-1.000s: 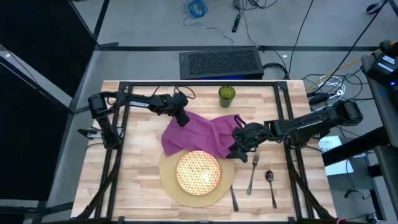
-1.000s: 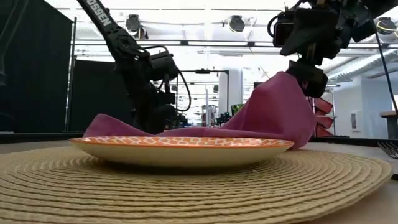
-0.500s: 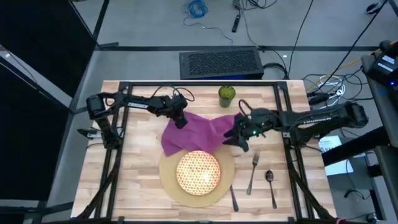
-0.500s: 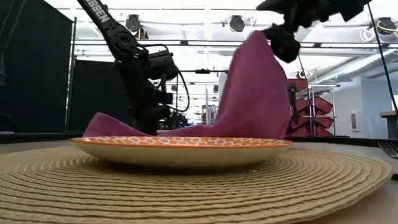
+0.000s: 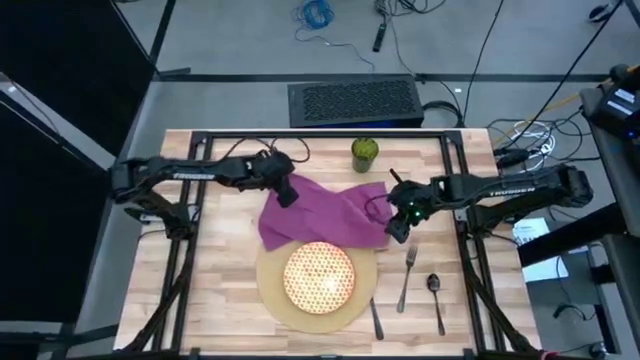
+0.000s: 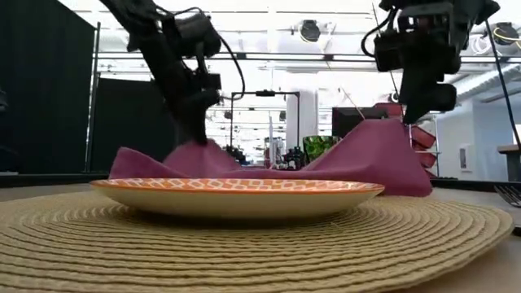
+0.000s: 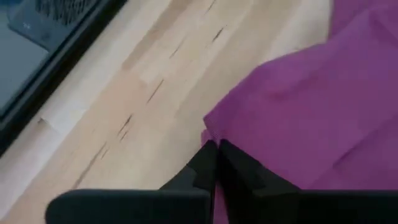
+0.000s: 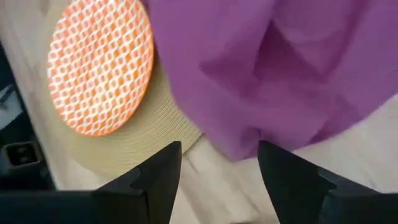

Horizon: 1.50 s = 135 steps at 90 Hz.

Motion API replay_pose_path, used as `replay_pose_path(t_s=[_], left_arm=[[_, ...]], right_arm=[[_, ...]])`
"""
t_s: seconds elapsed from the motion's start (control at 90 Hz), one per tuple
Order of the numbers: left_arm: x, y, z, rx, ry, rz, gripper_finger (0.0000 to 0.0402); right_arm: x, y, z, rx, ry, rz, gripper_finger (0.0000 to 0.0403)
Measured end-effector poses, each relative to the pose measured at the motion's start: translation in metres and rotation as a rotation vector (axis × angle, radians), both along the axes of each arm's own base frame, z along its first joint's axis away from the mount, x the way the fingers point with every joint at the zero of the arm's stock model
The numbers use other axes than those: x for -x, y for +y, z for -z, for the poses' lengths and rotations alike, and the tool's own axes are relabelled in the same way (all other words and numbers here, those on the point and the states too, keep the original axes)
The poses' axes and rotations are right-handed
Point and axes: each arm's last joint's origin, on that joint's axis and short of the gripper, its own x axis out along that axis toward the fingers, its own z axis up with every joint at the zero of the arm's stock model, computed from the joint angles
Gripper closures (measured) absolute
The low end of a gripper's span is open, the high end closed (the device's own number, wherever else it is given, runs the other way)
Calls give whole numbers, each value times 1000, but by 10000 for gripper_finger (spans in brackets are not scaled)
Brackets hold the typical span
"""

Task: Set table place
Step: Fold the purple table napkin

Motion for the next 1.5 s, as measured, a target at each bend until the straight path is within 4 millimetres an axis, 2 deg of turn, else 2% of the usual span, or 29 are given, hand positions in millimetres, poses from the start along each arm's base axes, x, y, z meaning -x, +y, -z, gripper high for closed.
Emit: replay_pose_path(t_s=[0.211,0.356,0.5,0.644,0.733,0.867,0.989,1.089,1.256,1.5], left_arm=[[8,-20,-15,-11,-17,5,401],[9,-38,-20,3,-36,34,401],[11,-61,-24,32,-54,67,401],[22,-87,-30,68,-48,92,401],[31,-98,-38,79,-69,85,401],[48,-113,-54,123,-150,88,401],[58,-127,-64,172,-214,102,401],[61,-134,-66,195,-225,114,401],[65,-145,-60,217,-176,121,401],[63,-157,-53,243,-139,134,401]], right_arm=[[12,-4,7,9,148,45,202],[10,-6,6,74,124,67,202],[11,-19,6,148,132,200,202],[14,-33,6,209,158,264,202],[9,-42,3,209,79,258,202],[-5,-50,-8,106,-133,192,202],[-16,-50,-20,-46,-333,90,202],[-20,-46,-24,-101,-378,66,202],[-24,-41,-4,-146,-229,85,202],[-50,-39,35,-193,-128,96,202]])
